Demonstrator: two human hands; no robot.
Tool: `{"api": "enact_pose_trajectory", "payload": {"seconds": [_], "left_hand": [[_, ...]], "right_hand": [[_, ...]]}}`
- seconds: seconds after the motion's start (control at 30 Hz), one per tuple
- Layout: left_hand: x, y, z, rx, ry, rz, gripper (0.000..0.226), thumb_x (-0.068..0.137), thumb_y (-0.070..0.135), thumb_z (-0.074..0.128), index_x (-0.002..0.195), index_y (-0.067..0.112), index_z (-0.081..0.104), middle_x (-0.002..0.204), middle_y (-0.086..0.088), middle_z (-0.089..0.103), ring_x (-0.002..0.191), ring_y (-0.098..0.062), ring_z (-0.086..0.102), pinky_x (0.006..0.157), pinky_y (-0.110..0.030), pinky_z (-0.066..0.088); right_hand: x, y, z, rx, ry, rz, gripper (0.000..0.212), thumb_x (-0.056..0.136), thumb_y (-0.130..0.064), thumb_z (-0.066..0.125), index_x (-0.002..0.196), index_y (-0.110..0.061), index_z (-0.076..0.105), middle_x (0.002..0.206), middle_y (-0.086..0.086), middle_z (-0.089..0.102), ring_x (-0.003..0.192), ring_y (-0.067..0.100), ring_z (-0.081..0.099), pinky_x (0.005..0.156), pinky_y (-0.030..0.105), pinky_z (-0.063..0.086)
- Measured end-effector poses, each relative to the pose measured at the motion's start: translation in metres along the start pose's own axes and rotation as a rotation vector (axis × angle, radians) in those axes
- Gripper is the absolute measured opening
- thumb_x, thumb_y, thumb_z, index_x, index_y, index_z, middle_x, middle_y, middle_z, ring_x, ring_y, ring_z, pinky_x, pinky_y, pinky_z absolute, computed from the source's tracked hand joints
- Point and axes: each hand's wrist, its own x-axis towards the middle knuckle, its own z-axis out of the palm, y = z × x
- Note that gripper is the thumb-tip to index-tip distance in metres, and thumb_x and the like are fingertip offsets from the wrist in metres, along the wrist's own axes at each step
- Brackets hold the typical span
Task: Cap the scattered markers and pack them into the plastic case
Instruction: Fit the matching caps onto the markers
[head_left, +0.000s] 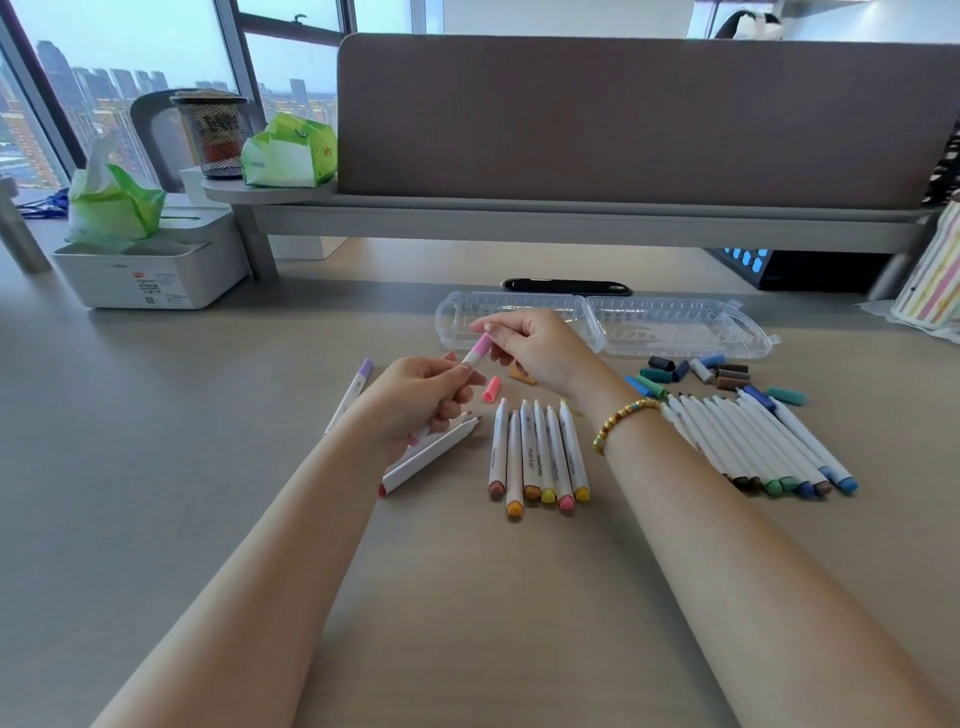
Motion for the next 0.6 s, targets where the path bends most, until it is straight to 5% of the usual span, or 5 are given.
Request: {"api": "enact_pose_trajectory", "payload": {"seconds": [0.1,0.23,0.37,0.47,0.6], "left_hand": [[0.006,0.003,-0.001,0.102,0.159,0.083,0.021,0.095,0.021,0.052,0.090,0.009,0.068,0.067,0.003,0.063,0.047,-0.005,0.052,0.046,-0.016,0.044],[0.014,-0.005,-0.023,0.675,0.443,0.185,0.033,0.092,0.036,0.051,0.083,0.012,0.072,0.067,-0.006,0.060,0.061,-0.020,0.050,0.053,-0.025,0.040],[0.015,-0.019,-0.033,0.858,0.395,0.104,0.041,0.089,0.047,0.052,0.082,0.013,0.074,0.084,-0.009,0.069,0.074,-0.023,0.059,0.064,-0.029,0.049],[0.018,-0.022,-0.028,0.966,0.304,0.096,0.054,0.089,0.054,0.043,0.083,0.011,0.073,0.110,-0.006,0.067,0.107,-0.019,0.057,0.083,-0.028,0.048],[0.016,-0.025,-0.023,1.047,0.339,0.119,0.044,0.094,0.046,0.041,0.102,0.010,0.065,0.100,-0.005,0.062,0.119,-0.021,0.048,0.082,-0.032,0.048]], "right_hand": [[0.000,-0.006,0.000,0.011,0.024,0.001,0.033,0.101,-0.014,0.040,0.130,-0.013,0.055,0.091,-0.002,0.062,0.073,-0.002,0.052,0.061,0.004,0.041],[0.001,-0.002,-0.001,-0.031,0.119,0.060,0.034,0.101,-0.015,0.036,0.130,-0.017,0.055,0.101,-0.001,0.061,0.094,0.037,0.057,0.082,0.039,0.049],[0.002,0.008,-0.009,-0.041,0.178,0.123,0.034,0.100,-0.012,0.036,0.126,-0.014,0.058,0.102,0.000,0.059,0.082,0.021,0.049,0.084,0.038,0.049],[0.000,0.012,-0.015,-0.019,0.201,0.180,0.034,0.100,-0.010,0.035,0.125,-0.013,0.058,0.109,0.002,0.059,0.082,0.015,0.050,0.075,0.037,0.051],[-0.002,0.017,-0.021,-0.034,0.200,0.220,0.033,0.100,-0.010,0.036,0.123,-0.014,0.058,0.121,0.007,0.060,0.097,0.019,0.056,0.072,0.023,0.046]]}}
